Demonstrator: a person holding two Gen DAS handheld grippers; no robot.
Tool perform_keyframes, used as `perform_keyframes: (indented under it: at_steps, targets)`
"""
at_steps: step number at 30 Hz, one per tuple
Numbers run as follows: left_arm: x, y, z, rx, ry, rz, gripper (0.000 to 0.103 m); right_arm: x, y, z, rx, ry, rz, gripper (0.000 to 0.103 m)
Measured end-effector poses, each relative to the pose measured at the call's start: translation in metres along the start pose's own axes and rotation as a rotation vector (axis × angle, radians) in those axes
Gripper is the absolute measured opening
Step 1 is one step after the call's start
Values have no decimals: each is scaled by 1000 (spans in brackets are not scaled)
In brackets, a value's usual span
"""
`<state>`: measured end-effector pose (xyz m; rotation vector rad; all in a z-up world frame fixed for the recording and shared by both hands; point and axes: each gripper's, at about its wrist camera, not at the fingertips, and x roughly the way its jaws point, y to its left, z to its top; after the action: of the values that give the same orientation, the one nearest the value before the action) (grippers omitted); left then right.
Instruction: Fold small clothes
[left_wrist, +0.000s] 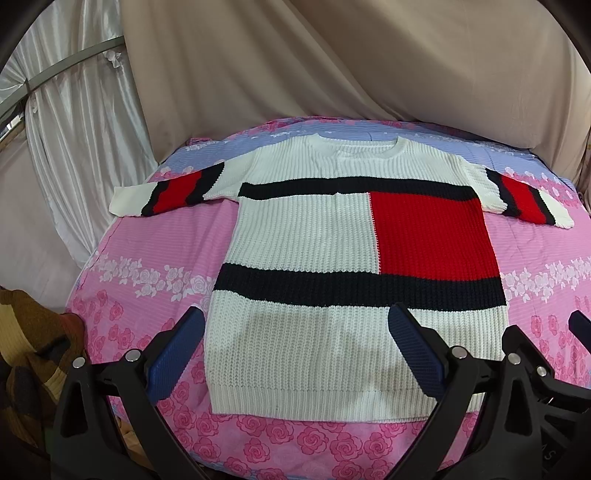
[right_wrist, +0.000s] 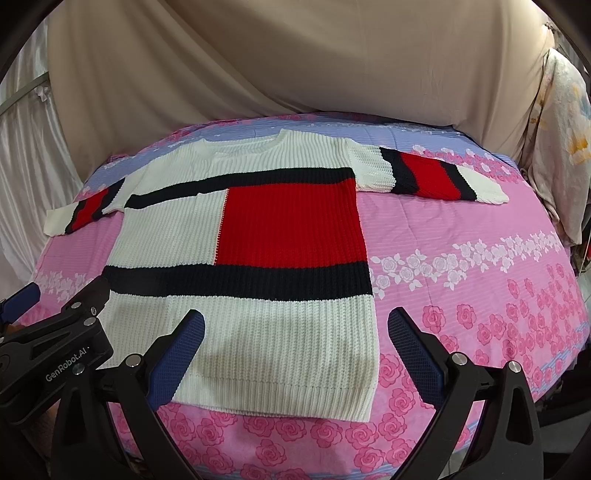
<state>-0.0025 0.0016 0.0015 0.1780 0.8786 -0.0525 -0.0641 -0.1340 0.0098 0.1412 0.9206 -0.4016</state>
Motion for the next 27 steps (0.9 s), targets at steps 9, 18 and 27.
perform_keyframes:
  at_steps: [9, 18, 27]
  targets:
    - [2, 2, -3, -2, 8, -2, 97, 2, 0, 0, -1, 7, 0, 98]
    - [6, 1, -4, -4, 13, -5, 97, 3, -1, 0, -1, 10, -1, 98]
    - [7, 0, -4, -3, 13, -2, 97, 5, -3, -1, 1, 13, 0, 98]
